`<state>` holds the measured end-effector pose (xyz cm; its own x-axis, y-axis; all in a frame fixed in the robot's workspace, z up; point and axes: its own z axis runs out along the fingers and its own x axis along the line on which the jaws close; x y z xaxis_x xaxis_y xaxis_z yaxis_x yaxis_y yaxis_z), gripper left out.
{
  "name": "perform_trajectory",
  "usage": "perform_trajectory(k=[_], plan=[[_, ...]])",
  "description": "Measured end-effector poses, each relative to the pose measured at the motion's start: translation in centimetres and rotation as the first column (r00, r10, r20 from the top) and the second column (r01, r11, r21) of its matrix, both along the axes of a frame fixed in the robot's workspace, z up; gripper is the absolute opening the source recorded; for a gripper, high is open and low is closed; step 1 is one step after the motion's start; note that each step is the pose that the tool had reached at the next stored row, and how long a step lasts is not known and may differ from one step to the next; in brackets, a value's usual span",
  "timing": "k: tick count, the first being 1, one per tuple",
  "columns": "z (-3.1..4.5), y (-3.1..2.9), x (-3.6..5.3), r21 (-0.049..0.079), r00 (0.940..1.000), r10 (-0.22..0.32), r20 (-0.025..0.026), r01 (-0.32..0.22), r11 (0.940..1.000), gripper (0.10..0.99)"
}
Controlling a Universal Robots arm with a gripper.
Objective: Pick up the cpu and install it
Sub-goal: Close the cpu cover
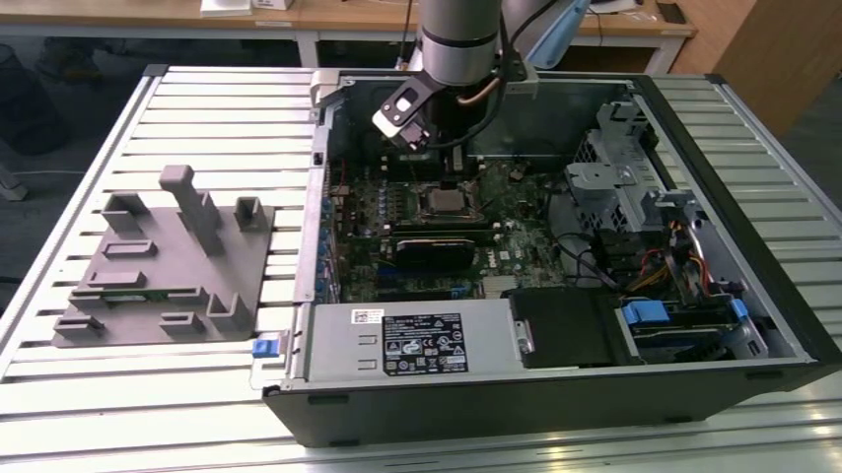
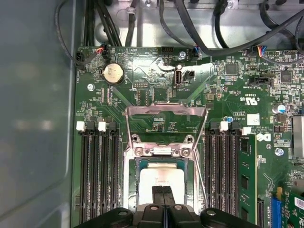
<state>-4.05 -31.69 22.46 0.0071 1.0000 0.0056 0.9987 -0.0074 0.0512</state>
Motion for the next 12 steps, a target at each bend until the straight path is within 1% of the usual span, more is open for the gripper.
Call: perform_trajectory(k=[6, 12], plan=[[0.09, 0.0, 0.0, 0.0, 1.0, -0.001, 0.0, 0.001, 1.0, 0.106], [0.48, 0.0, 0.0, 0.0, 1.0, -0.001, 0.0, 0.001, 1.0, 0.106]])
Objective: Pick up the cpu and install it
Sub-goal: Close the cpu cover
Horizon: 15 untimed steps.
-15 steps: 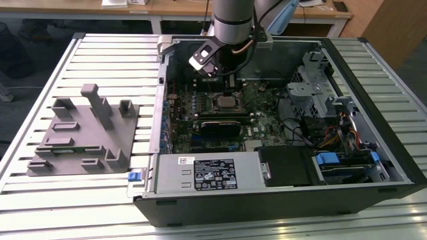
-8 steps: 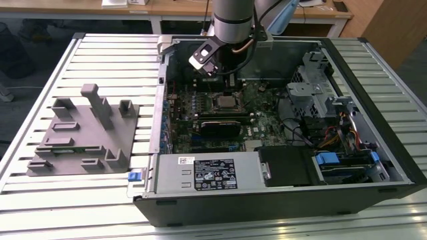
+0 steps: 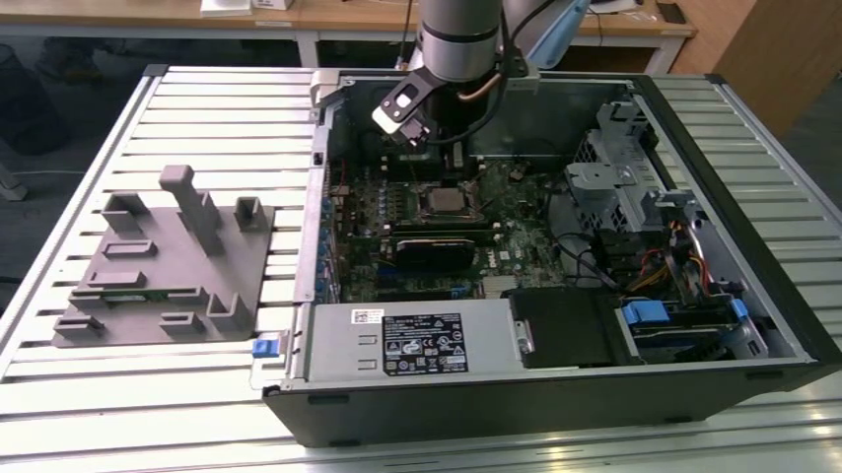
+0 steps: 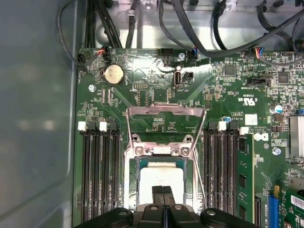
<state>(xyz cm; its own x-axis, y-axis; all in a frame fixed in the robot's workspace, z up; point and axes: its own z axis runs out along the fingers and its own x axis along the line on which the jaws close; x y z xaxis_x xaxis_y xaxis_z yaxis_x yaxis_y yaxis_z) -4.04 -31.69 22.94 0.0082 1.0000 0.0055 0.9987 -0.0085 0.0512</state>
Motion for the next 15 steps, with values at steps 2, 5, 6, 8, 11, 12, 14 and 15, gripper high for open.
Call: perform_trajectory(k=[2, 5, 6, 8, 11, 12, 14, 15], plan=[[0.26, 0.0, 0.0, 0.0, 1.0, 0.0, 0.0, 0.0, 1.0, 0.106], [0.75, 0.0, 0.0, 0.0, 1.0, -0.001, 0.0, 0.001, 1.0, 0.106], [0.96, 0.0, 0.0, 0.0, 1.0, -0.001, 0.0, 0.001, 1.0, 0.106], [1.36, 0.0, 0.0, 0.0, 1.0, -0.002, 0.0, 0.002, 1.0, 0.106], [2.02, 0.0, 0.0, 0.0, 1.0, -0.002, 0.0, 0.002, 1.0, 0.106], [2.26, 0.0, 0.0, 0.0, 1.0, -0.002, 0.0, 0.002, 1.0, 0.106], [2.53, 0.0, 0.0, 0.0, 1.0, -0.003, -0.0001, 0.003, 1.0, 0.106], [2.53, 0.0, -0.01, 0.0, 1.0, -0.003, 0.0, 0.003, 1.0, 0.106]])
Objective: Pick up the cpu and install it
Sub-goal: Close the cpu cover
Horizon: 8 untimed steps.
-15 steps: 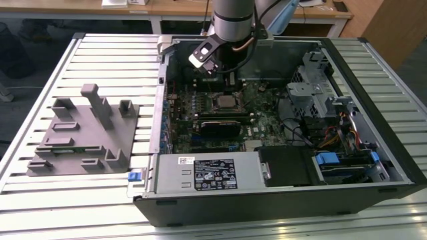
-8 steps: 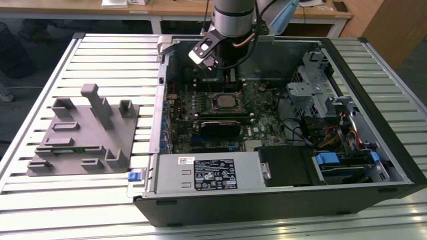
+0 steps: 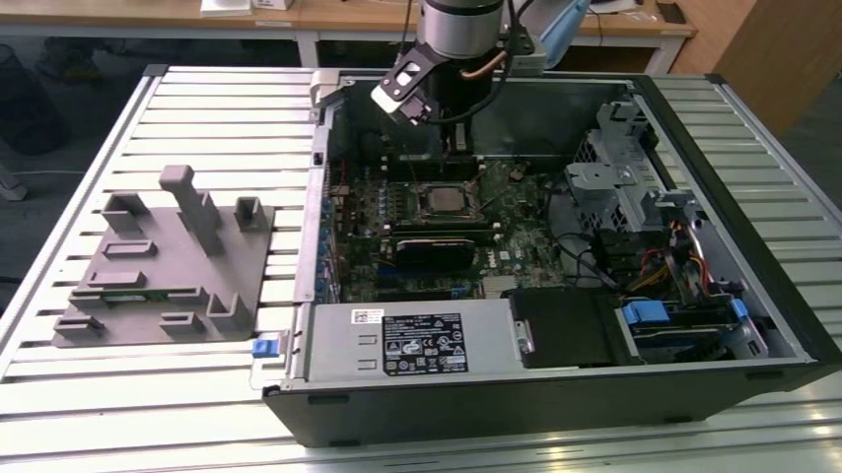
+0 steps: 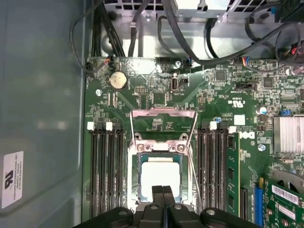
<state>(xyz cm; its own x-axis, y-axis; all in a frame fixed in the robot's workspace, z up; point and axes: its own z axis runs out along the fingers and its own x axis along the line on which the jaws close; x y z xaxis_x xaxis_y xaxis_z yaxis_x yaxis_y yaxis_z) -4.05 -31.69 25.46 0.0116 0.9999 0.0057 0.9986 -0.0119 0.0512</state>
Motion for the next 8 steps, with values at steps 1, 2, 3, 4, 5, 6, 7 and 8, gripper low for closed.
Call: perform_trajectory(k=[1, 2, 3, 4, 5, 6, 7, 8], plan=[[-0.01, 0.0, 0.0, 0.0, 1.0, 0.0, 0.0001, 0.0, 1.0, 0.106], [0.0, -0.02, -0.01, 0.0, 1.0, 0.0, 0.0, 0.0, 1.0, 0.106], [0.01, -0.06, -0.01, 0.0, 1.0, -0.001, -0.0001, 0.001, 1.0, 0.106], [0.01, -0.12, -0.01, 0.0, 1.0, -0.001, -0.0001, 0.001, 1.0, 0.106], [0.01, -0.22, -0.01, 0.0, 1.0, -0.001, -0.0001, 0.001, 1.0, 0.106], [0.01, -0.33, -0.01, 0.0, 1.0, -0.001, -0.0001, 0.001, 1.0, 0.106], [0.01, -0.43, -0.01, 0.0, 1.0, -0.001, -0.0001, 0.001, 1.0, 0.106], [0.0, -0.52, -0.01, 0.0, 1.0, -0.001, -0.0001, 0.001, 1.0, 0.106]])
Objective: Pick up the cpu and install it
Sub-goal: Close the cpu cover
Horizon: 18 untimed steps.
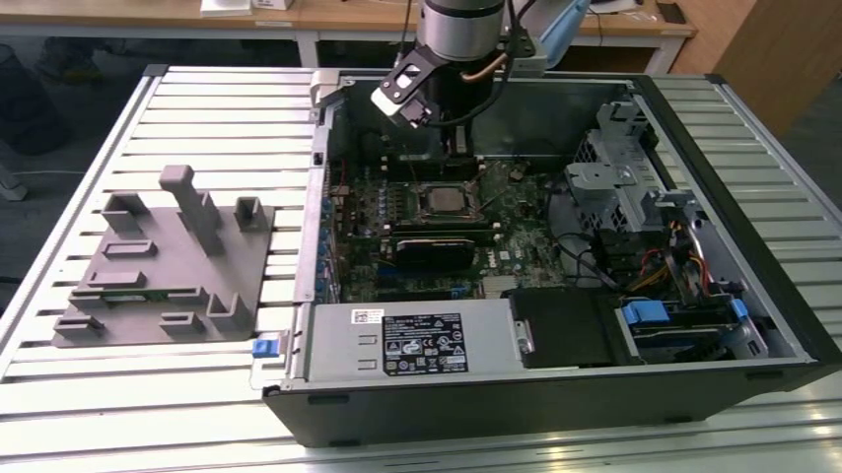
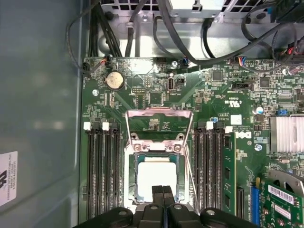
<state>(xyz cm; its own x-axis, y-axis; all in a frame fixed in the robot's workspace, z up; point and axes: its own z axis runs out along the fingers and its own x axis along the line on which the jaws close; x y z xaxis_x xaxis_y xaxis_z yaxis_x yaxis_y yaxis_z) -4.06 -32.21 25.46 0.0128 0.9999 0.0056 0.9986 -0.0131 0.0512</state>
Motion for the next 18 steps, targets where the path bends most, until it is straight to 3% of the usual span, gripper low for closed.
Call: perform_trajectory(k=[3, 9, 18], plan=[[0.24, -0.04, 0.02, 0.0, 1.0, 0.0, -0.0014, 0.0, 1.0, 0.106], [2.05, -0.05, 0.03, 0.0, 1.0, 0.0, -0.0015, 0.0, 1.0, 0.106], [2.11, -0.12, 1.23, 0.001, 1.0, 0.0, -0.0017, 0.0, 1.0, 0.106]])
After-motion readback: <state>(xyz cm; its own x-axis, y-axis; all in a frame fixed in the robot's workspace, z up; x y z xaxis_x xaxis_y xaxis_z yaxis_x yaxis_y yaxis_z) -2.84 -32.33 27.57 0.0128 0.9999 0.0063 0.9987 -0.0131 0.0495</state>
